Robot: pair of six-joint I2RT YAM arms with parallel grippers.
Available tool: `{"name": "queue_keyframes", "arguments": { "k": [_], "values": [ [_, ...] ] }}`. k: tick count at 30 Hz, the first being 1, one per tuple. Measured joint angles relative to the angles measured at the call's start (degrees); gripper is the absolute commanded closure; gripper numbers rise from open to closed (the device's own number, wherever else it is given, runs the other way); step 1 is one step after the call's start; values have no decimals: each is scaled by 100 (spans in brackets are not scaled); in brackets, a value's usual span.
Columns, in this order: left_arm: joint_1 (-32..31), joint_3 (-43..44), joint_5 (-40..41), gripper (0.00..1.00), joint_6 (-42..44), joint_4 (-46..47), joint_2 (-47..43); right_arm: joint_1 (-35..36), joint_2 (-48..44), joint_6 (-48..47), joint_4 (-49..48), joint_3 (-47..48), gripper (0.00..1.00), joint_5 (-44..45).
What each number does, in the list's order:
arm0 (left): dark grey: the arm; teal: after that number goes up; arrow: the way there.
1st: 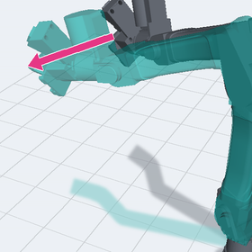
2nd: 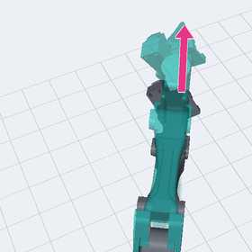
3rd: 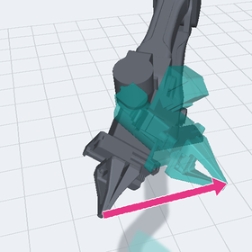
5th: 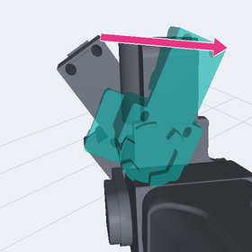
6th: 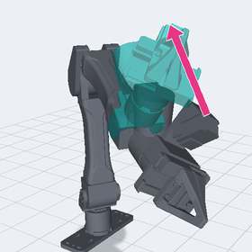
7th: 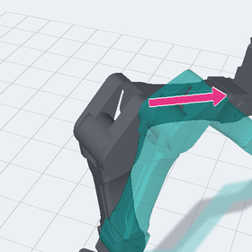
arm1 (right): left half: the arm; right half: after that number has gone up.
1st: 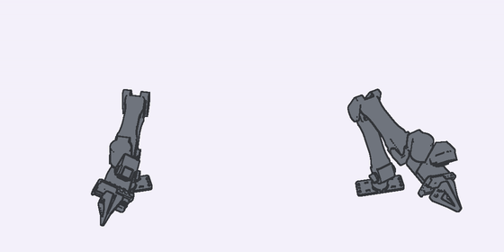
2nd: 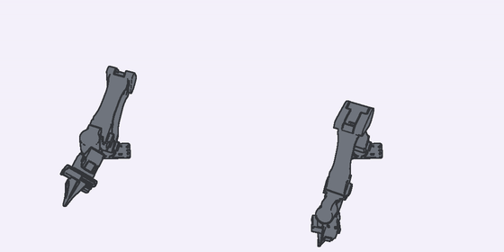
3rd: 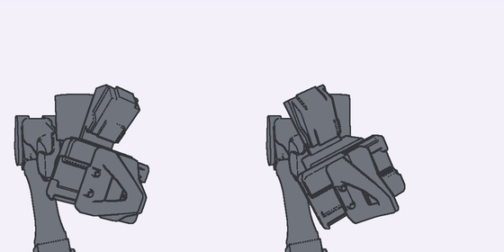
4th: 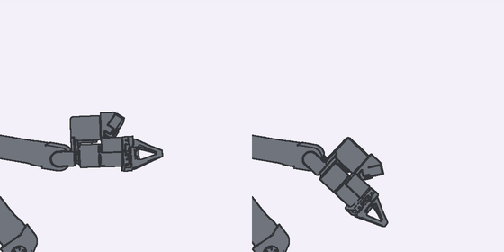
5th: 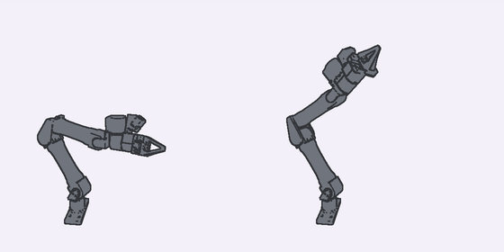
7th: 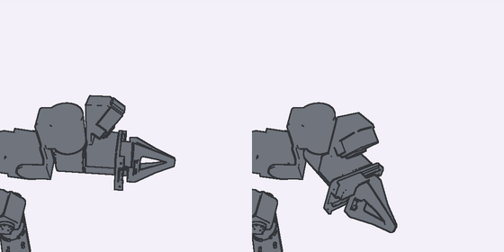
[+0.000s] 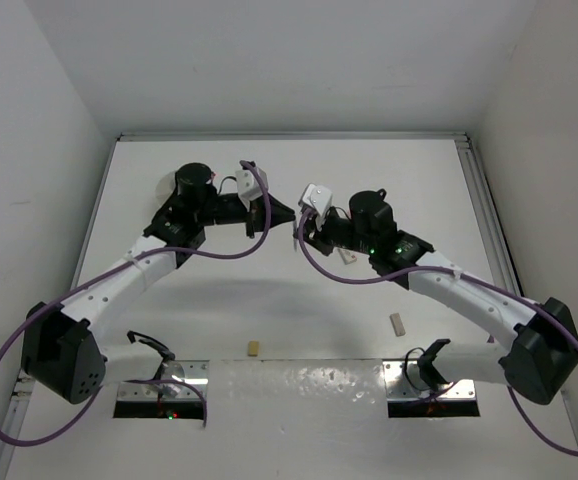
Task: Sort the stationery into containers
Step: Close the pen cap on the pen.
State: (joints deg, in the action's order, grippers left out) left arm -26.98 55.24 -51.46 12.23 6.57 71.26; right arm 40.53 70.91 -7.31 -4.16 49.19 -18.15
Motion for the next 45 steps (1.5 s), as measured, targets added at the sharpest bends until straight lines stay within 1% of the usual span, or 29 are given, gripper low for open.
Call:
{"name": "queue_keyframes", "arguments": {
  "k": [8, 12, 17, 19, 20, 22, 26, 27, 29, 32, 40, 42, 43, 44, 45],
  "values": [
    [-4, 20, 146, 100, 439, -243, 0, 7, 52, 37, -68, -61, 100, 31],
    [-4, -70, 223, 100, 503, -415, 13, 24, 140, 184, -317, -286, 100, 20],
    [4, -81, 120, 100, 498, -507, 26, 98, 184, 234, -361, -332, 100, 20],
    [9, -81, 63, 85, 485, -507, 26, 114, 184, 234, -365, -332, 100, 20],
    [9, -81, 37, 71, 461, -507, 26, 131, 184, 234, -380, -332, 100, 11],
    [7, -79, 22, 63, 350, -669, 46, 181, 160, 229, -656, -330, 100, -33],
    [85, -48, 4, 56, 225, -684, 74, 264, 0, 208, -699, -323, 100, -42],
    [85, -37, -2, 51, 221, -682, 72, 264, -26, 205, -699, -323, 100, -37],
    [105, -11, 0, 51, 221, -673, 72, 271, -70, 192, -682, -323, 100, -46],
    [122, -4, -79, 56, 208, -675, 52, 284, -101, 170, -680, -323, 100, -46],
    [188, -4, -424, 58, 122, -634, 26, 315, -138, 133, -695, -323, 100, -50],
    [197, -4, -560, 62, 31, -555, 22, 315, -164, 125, -715, -323, 100, -28],
    [197, -4, -647, 65, -33, -505, 13, 315, -170, 120, -730, -323, 100, -17],
    [197, -4, -726, 72, -90, -476, 7, 310, -170, 116, -780, -323, 100, 9],
    [195, -4, -807, 76, -160, -457, 0, 310, -175, 109, -828, -323, 100, 22]
  ]
}}
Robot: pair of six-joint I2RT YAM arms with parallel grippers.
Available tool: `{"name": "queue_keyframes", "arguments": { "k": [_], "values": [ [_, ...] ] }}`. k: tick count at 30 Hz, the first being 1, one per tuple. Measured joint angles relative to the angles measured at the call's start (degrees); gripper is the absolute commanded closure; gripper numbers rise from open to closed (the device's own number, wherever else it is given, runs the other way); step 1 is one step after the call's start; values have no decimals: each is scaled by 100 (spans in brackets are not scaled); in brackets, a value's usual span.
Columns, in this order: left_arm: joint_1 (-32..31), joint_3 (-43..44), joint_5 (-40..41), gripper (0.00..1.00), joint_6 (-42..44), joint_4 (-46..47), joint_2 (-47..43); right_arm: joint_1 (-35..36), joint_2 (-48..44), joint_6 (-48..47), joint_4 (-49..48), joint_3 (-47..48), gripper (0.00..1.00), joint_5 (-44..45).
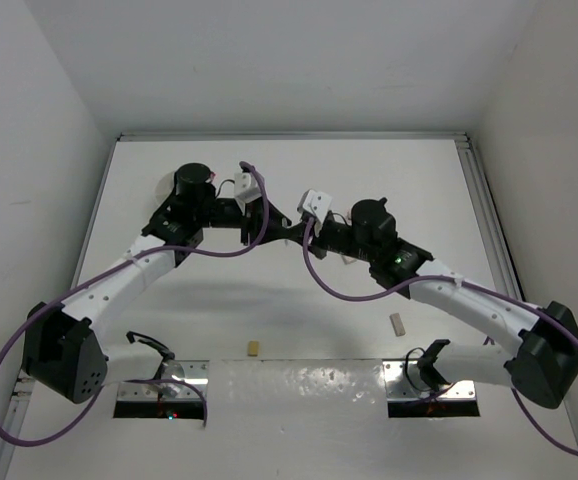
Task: Sort the stationery into containers
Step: Close the pen cap on the pen, then place the pen in the storage box.
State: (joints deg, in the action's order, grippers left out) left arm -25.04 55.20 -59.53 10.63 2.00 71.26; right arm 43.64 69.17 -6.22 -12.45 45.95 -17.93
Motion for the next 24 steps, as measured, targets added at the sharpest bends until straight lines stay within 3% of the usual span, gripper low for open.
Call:
{"name": "queue_keyframes", "arguments": {
  "k": [5, 14, 17, 18, 21, 24],
  "values": [
    [37, 2, -70, 100, -74, 210, -2, 22, -48, 22, -79, -7, 100, -42],
    [37, 0, 90, 100, -168, 332, -13, 31, -59, 70, -173, -11, 100, 7],
    [37, 0, 188, 100, -155, 289, -15, 28, -59, 129, -162, -11, 70, 59],
    [35, 0, 221, 100, -125, 214, -15, 28, -57, 140, -201, -11, 51, 101],
    [48, 0, 358, 100, 15, -94, -15, 28, -57, 162, -380, -11, 30, 219],
    [105, 0, 595, 100, 240, -424, -15, 26, -59, 151, -481, -15, 22, 402]
  ]
}}
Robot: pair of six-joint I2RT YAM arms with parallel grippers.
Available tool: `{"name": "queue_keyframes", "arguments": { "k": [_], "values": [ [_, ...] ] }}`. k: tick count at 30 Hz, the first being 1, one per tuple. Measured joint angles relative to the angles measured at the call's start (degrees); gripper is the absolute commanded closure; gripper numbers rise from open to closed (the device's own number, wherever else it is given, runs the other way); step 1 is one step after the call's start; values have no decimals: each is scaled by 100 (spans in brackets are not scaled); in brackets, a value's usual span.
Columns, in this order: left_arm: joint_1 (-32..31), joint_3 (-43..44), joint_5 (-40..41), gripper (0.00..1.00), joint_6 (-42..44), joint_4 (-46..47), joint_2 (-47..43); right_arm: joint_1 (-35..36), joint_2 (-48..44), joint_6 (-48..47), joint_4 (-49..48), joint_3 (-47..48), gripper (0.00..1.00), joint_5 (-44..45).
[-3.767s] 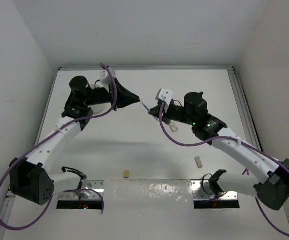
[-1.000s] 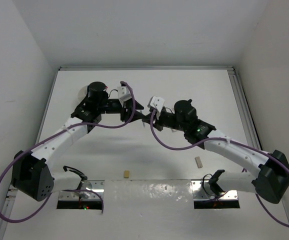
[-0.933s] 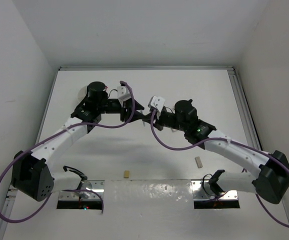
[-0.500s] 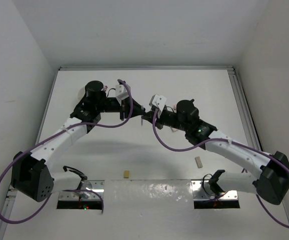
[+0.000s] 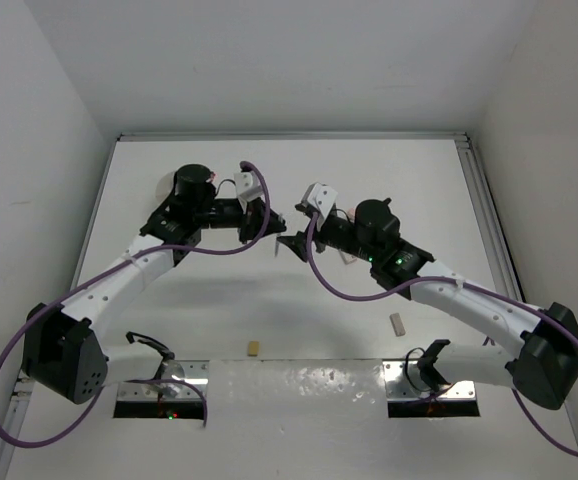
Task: Sort the stationery into containers
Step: Place the pen in the storage box.
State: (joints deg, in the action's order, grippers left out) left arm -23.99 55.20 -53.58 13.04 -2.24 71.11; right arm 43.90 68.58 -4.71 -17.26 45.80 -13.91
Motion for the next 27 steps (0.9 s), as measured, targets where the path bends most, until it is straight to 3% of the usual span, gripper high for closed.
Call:
{"name": "queue_keyframes", "arguments": {
  "k": [3, 9, 15, 20, 27],
  "values": [
    [120, 0, 446, 100, 280, -361, 0, -48, -37, -13, -26, -42, 13, 153],
    [595, 0, 1703, 100, 664, -619, -31, -243, -269, -22, -87, -269, 12, 356],
    [1268, 39, 2855, 100, 1091, -227, 46, -437, -297, 13, -225, -407, 12, 391],
    [1810, 378, 3191, 100, 1327, 374, 656, -573, -282, 26, -376, -407, 12, 341],
    [2006, 647, 3220, 100, 1545, 905, 1384, -765, -175, 63, -411, -407, 12, 293]
  ]
}}
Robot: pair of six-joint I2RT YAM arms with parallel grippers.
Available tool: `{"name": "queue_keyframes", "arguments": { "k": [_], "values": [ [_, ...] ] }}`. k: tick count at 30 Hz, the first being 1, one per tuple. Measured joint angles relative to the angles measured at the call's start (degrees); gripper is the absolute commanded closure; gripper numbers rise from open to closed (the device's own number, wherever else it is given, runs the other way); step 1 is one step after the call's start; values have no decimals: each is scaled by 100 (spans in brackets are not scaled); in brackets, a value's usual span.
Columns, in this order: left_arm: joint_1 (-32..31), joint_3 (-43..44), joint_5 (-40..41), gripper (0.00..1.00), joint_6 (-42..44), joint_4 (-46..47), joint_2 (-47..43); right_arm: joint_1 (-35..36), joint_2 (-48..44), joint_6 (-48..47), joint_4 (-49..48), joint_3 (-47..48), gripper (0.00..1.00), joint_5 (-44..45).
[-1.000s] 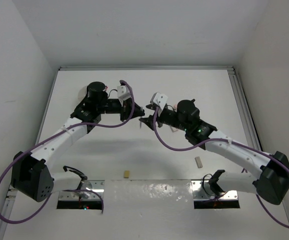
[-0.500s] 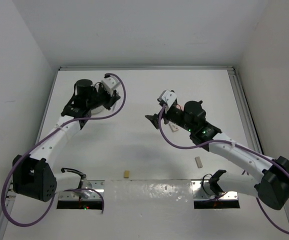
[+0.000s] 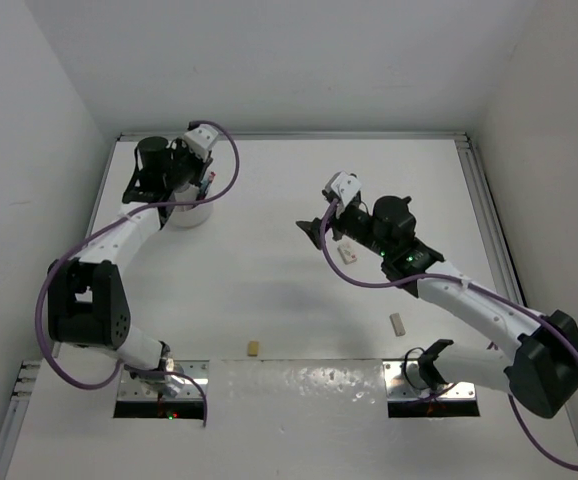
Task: Sort the stationery into containers
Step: Place the pen in the storage box.
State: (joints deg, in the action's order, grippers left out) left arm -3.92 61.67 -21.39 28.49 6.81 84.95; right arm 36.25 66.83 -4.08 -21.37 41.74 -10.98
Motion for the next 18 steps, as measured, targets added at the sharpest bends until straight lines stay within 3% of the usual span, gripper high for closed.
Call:
{"name": "queue_keyframes", "arguments": {
  "k": [18],
  "values": [
    [254, -343, -149, 100, -212, 289, 422, -313, 459, 85, 50, 205, 12, -245]
  ]
}}
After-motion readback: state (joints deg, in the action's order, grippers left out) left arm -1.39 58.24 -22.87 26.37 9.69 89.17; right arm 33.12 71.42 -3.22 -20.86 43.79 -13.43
